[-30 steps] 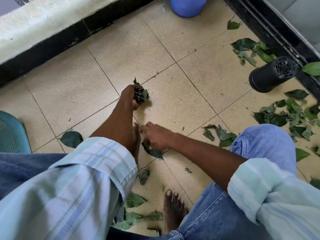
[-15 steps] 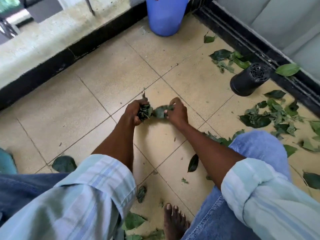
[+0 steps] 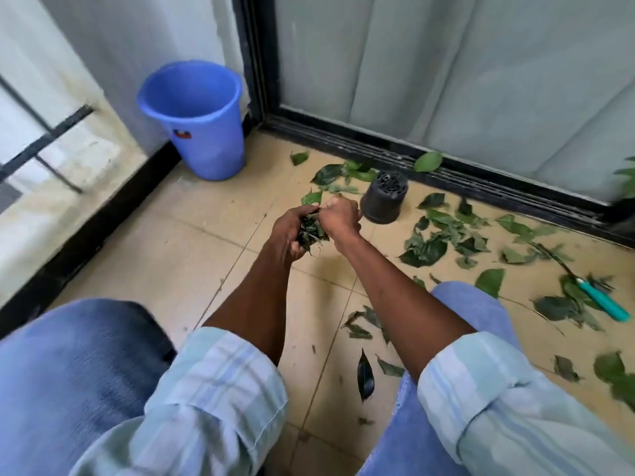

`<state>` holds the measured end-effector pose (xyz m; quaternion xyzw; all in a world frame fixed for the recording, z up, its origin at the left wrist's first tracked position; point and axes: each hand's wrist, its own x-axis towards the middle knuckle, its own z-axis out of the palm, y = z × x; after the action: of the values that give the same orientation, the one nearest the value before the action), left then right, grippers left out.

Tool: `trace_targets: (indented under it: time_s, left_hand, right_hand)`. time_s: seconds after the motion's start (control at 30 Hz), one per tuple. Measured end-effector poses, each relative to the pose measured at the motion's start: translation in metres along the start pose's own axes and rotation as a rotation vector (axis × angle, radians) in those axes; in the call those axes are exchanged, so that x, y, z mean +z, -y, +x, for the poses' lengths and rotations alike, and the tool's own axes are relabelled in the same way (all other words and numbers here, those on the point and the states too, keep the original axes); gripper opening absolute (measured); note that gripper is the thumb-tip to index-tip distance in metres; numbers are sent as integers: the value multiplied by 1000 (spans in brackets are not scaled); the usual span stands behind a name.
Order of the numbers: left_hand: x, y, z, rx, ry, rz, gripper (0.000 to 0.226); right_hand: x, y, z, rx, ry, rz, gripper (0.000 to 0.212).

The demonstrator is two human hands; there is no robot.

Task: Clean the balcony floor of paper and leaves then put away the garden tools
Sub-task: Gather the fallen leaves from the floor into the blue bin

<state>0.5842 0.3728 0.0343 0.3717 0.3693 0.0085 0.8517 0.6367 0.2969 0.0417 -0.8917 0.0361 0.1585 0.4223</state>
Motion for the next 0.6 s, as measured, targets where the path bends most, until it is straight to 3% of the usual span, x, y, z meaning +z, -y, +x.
trace_targets:
  time_s: [0.1, 0.17, 0.27, 0.33, 0.47, 0.6]
  left_hand:
    - [29, -15, 19, -7, -23, 130, 7]
    - [43, -27, 30, -11, -20, 162, 8]
    - [50, -56, 42, -9, -23, 157, 12]
    - [47, -76, 58, 18, -76, 190, 14]
    - [61, -129, 83, 29, -64, 234, 21]
    - [103, -178, 60, 120, 10, 235, 26]
  right_hand:
    - [-26, 15, 10, 66, -33, -55, 36]
    - [-39, 25, 20, 103, 28, -8, 43]
    - [-64, 53, 30, 141, 300, 135, 19]
    - [-84, 78, 38, 122, 368, 99, 13]
    - [-117, 138, 69, 32, 260, -119, 32]
    - [-133, 176, 85, -45, 153, -162, 16]
